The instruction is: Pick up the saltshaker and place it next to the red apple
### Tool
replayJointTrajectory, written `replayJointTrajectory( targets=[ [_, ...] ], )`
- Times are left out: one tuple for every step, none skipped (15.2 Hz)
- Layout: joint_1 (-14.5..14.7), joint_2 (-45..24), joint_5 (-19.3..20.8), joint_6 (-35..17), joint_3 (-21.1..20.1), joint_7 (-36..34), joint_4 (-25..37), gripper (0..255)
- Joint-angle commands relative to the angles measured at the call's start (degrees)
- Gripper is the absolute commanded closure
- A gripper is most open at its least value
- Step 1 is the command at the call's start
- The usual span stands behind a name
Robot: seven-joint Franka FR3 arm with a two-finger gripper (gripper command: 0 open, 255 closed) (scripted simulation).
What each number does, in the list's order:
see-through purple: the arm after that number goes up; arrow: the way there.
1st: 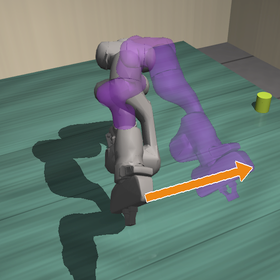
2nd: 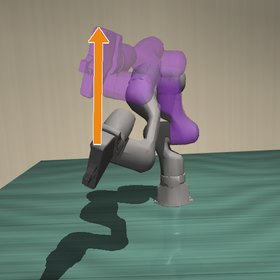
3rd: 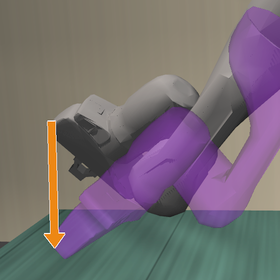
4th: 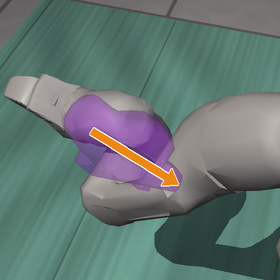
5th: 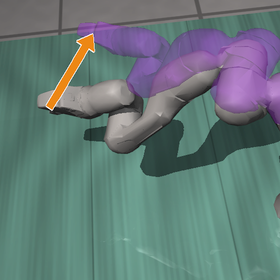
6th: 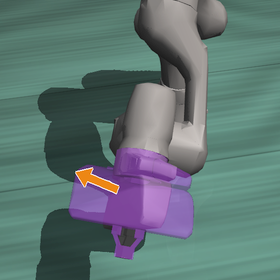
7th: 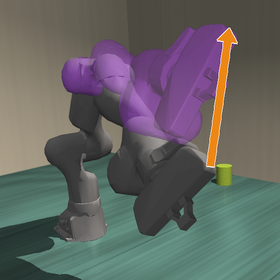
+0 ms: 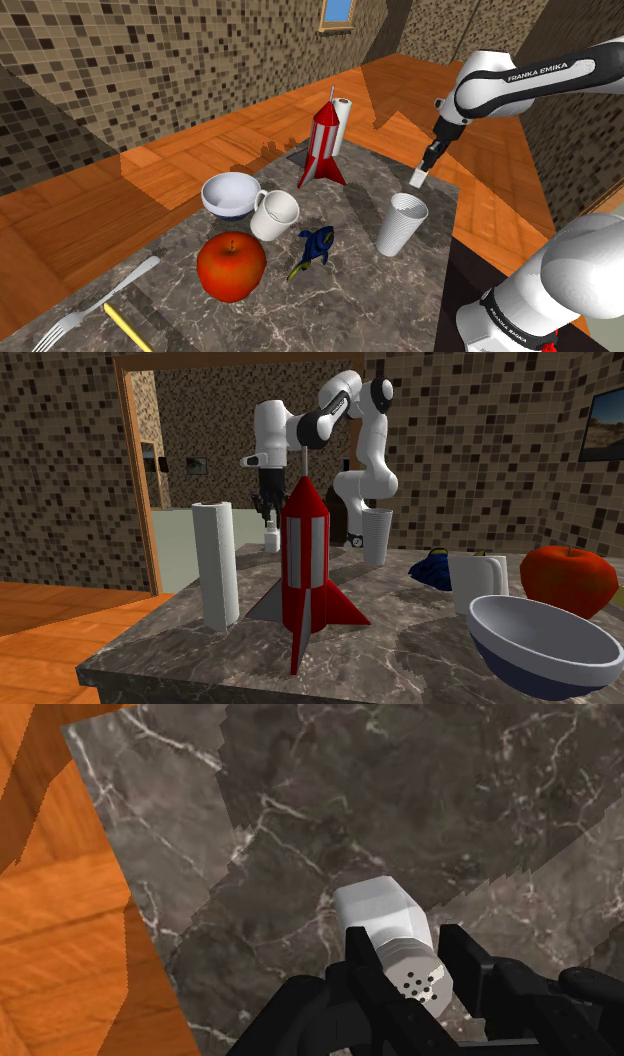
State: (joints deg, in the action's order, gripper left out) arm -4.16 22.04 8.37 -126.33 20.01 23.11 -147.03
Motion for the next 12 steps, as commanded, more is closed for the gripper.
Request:
replayJointTrajectory(
  targets=[
    [0.0, 0.8, 0.0, 1.7, -0.3, -0.2, 0.9, 255],
    [0.0, 1.2, 0.0, 2.6, -0.4, -0.3, 1.4, 255],
    [0.0, 1.6, 0.0, 3.5, -0.6, -0.3, 1.8, 255],
    [0.0, 2.0, 0.0, 4.4, -0.7, -0.3, 2.3, 255],
    [0.0, 2.4, 0.0, 5.2, -0.8, -0.4, 2.9, 255],
    [0.0, 2.7, 0.0, 6.1, -0.9, -0.4, 3.4, 255],
    [0.0, 3.0, 0.0, 6.9, -1.0, -0.5, 3.9, 255],
    [0.0, 3.3, 0.0, 7.8, -1.2, -0.5, 4.5, 255],
    [0.0, 3.6, 0.0, 8.6, -1.3, -0.5, 5.0, 255],
    [0.0, 3.9, -0.1, 9.5, -1.4, -0.6, 5.6, 255],
    [0.0, 4.2, -0.1, 10.3, -1.5, -0.6, 6.2, 255],
    [0.0, 4.4, -0.1, 11.2, -1.6, -0.6, 6.8, 255]
  ],
)
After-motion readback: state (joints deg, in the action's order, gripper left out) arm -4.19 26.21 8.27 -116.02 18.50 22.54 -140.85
